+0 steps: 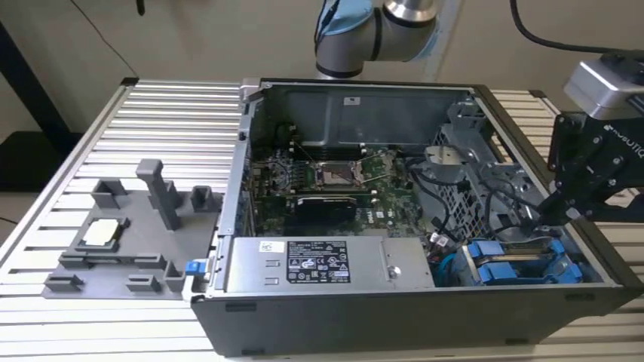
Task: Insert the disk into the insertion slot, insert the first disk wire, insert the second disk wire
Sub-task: 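Insert the first disk wire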
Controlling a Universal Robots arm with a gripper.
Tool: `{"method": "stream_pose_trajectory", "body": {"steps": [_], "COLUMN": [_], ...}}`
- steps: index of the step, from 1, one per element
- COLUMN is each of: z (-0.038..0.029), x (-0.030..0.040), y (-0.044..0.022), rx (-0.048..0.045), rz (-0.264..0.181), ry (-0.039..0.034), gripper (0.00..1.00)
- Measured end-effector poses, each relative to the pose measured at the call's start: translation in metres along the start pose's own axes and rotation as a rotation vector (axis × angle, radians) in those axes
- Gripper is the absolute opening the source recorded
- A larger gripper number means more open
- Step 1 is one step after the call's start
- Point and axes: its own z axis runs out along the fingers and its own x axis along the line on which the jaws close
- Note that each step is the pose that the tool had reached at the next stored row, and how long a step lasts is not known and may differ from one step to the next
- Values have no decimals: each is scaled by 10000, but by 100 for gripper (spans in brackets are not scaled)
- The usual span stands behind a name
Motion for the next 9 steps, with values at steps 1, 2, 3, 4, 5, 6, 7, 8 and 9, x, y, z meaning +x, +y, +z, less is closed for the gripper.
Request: {"method": "stream_pose_trajectory", "body": {"steps": [1,2,3,4,5,6,7,8,9], "z": [9,17,29,39,48,59,67,76,86], "x": [1,1,2,2,3,3,3,4,5], "y": [0,-1,-1,-1,-1,-2,-2,-2,-3], "rx": [3,9,15,22,29,37,41,50,53], "rz": [33,97,203,340,487,629,659,660,657], "ry": [-2,-6,-13,-19,-26,-31,-32,-31,-33], "gripper": [19,19,19,19,19,19,19,19,19]}}
